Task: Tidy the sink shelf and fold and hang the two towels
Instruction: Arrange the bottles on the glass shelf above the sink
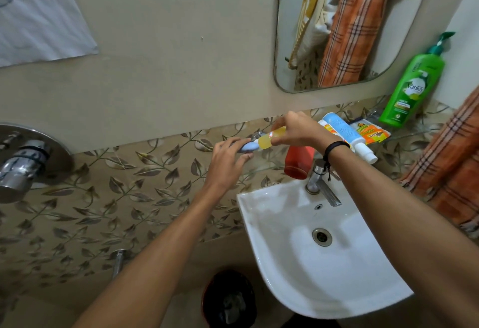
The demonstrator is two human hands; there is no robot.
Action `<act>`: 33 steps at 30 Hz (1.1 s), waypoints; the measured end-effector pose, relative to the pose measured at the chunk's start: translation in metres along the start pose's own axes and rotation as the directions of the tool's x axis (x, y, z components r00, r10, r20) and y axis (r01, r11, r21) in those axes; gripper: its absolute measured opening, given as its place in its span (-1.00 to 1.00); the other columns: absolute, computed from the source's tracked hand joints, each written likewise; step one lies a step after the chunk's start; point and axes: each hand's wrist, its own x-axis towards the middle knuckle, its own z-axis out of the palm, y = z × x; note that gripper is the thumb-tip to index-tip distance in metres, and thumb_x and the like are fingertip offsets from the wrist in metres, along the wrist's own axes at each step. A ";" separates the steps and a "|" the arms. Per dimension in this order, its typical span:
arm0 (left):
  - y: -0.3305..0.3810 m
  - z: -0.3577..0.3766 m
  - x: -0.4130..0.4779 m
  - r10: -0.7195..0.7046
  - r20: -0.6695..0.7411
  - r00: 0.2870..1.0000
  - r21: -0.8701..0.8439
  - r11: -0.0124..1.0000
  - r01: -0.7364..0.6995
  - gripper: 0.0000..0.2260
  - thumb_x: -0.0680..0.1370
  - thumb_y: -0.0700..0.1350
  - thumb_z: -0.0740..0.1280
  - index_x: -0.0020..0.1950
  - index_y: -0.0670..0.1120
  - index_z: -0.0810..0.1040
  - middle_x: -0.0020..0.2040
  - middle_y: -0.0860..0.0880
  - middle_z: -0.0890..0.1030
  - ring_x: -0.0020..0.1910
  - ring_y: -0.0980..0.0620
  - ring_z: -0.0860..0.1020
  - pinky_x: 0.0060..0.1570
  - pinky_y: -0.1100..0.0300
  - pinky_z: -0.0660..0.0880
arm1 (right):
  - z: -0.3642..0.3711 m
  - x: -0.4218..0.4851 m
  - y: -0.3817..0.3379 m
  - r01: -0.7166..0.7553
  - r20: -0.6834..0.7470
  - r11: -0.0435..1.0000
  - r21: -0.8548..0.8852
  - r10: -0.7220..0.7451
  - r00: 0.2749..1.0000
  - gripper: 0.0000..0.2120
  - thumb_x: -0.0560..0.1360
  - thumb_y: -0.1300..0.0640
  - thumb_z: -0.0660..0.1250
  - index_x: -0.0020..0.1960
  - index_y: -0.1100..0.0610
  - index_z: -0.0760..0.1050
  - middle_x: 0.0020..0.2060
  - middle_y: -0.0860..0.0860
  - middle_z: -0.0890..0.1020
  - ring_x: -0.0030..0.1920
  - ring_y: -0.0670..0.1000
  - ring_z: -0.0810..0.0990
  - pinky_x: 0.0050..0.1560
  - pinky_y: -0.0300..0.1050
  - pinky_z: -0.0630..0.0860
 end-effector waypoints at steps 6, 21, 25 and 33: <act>0.004 -0.008 0.011 -0.179 -0.061 0.982 -0.283 0.946 0.155 -0.72 0.66 0.00 0.30 0.34 -0.05 0.57 0.15 0.00 0.59 0.14 -0.05 0.56 0.17 -0.06 0.53 | -0.008 0.001 0.001 0.000 -0.021 0.998 0.070 0.002 1.000 -0.71 0.34 0.02 0.53 0.03 0.08 0.70 -0.16 0.05 0.69 -0.08 0.08 0.61 -0.20 -0.13 0.49; 0.001 -0.020 0.015 -0.295 0.048 0.954 -0.419 0.861 0.287 -0.66 0.61 -0.26 0.34 0.38 -0.08 0.51 0.16 -0.02 0.61 0.10 -0.01 0.56 0.09 0.13 0.53 | 0.000 0.018 -0.012 0.044 0.012 0.968 0.248 -0.048 0.999 -0.61 0.35 0.24 0.53 0.14 0.00 0.60 -0.11 0.03 0.66 -0.24 -0.09 0.57 -0.24 -0.25 0.47; -0.001 -0.022 0.016 -0.301 0.081 0.950 -0.455 0.837 0.304 -0.60 0.60 -0.29 0.35 0.42 -0.06 0.48 0.21 -0.03 0.60 0.18 0.00 0.56 0.19 0.09 0.52 | 0.002 0.020 -0.009 0.055 0.018 0.946 0.319 -0.064 0.998 -0.49 0.34 0.32 0.52 0.24 0.03 0.55 0.09 0.06 0.65 0.01 0.07 0.65 0.08 -0.03 0.60; -0.010 -0.019 0.020 -0.325 0.115 0.939 -0.495 0.801 0.338 -0.60 0.51 -0.31 0.46 0.31 -0.04 0.54 0.18 -0.06 0.65 0.20 -0.04 0.59 0.13 0.15 0.53 | 0.004 0.023 -0.002 0.077 -0.019 0.931 0.357 -0.076 0.997 -0.61 0.36 0.40 0.42 0.13 0.09 0.63 -0.01 0.06 0.70 -0.01 0.11 0.68 0.01 0.02 0.65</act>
